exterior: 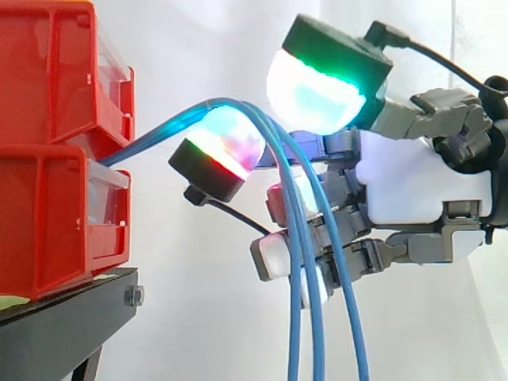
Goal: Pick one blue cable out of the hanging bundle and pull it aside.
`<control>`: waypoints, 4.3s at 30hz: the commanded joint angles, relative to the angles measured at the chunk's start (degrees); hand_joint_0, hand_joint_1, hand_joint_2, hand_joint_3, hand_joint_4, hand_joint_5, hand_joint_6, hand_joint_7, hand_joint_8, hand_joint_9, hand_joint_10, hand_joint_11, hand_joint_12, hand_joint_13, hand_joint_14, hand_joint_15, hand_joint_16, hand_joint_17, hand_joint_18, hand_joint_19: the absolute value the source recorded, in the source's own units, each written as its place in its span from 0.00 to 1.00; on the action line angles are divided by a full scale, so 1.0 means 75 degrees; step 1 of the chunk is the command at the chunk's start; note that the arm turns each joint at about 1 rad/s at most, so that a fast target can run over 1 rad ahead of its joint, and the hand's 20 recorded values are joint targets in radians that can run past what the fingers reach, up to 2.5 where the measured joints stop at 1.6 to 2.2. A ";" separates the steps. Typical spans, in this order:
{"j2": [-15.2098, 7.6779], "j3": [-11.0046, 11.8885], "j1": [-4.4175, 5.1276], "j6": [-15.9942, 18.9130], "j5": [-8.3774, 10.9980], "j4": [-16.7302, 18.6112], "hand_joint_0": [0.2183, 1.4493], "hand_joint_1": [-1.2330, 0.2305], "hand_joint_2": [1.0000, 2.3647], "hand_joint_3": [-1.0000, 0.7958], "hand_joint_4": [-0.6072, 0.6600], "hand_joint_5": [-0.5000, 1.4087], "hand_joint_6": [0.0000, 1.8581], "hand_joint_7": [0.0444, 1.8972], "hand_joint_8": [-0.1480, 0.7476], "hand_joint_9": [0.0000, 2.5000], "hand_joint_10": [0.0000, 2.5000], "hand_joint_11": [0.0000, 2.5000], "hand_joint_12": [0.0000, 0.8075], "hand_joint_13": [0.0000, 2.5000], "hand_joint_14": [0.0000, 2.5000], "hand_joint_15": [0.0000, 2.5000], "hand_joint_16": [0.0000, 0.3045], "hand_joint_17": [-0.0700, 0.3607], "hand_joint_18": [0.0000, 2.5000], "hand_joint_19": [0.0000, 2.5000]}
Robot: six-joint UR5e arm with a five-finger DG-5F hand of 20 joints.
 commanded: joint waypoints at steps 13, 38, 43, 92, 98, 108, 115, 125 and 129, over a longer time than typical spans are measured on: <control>-0.0014 0.0000 -0.0055 -0.0204 0.0087 -0.0231 0.23 0.46 0.00 0.28 0.50 0.18 0.48 0.43 0.52 0.45 0.01 0.30 0.50 0.37 0.01 0.26 0.17 0.44 0.33 0.29; -0.0072 0.0000 0.0308 -0.0251 0.1598 0.0144 0.25 0.41 0.00 0.28 0.50 0.18 0.46 0.42 0.52 0.45 0.01 0.30 0.49 0.37 0.01 0.26 0.17 0.43 0.34 0.28; -0.0178 0.0000 0.0496 -0.0333 0.1915 0.0332 0.25 0.40 0.00 0.28 0.50 0.18 0.46 0.42 0.51 0.45 0.01 0.31 0.48 0.37 0.01 0.26 0.17 0.43 0.34 0.28; -0.0623 0.0539 0.0425 0.1143 0.1528 -0.0360 0.37 0.32 0.01 0.34 0.42 0.17 0.49 0.44 0.49 0.45 0.01 0.32 0.46 0.37 0.01 0.25 0.15 0.41 0.34 0.28; -0.0623 0.0527 0.0378 0.1155 0.1387 -0.0559 0.47 0.26 0.00 0.28 0.23 0.17 0.51 0.43 0.44 0.45 0.01 0.32 0.43 0.38 0.01 0.25 0.14 0.39 0.36 0.27; -0.0623 0.0539 0.0179 0.0886 0.1352 -0.0946 0.22 0.40 0.00 0.28 0.41 0.17 0.49 0.38 0.49 0.46 0.01 0.32 0.48 0.38 0.01 0.27 0.17 0.43 0.35 0.29; -0.0623 0.0527 0.0062 0.0124 0.1352 -0.1004 0.25 0.58 0.00 0.28 0.44 0.17 0.48 0.41 0.50 0.46 0.01 0.32 0.48 0.37 0.01 0.27 0.17 0.43 0.32 0.31; -0.0612 0.0527 0.0027 -0.0415 0.1352 -0.0957 0.29 0.42 0.01 0.39 0.47 0.17 0.48 0.42 0.50 0.45 0.01 0.32 0.47 0.37 0.01 0.27 0.16 0.42 0.32 0.31; -0.0623 0.0539 0.0027 -0.0509 0.1352 -0.0957 0.30 0.36 0.01 0.40 0.48 0.17 0.49 0.42 0.50 0.45 0.01 0.33 0.46 0.37 0.01 0.27 0.16 0.41 0.32 0.31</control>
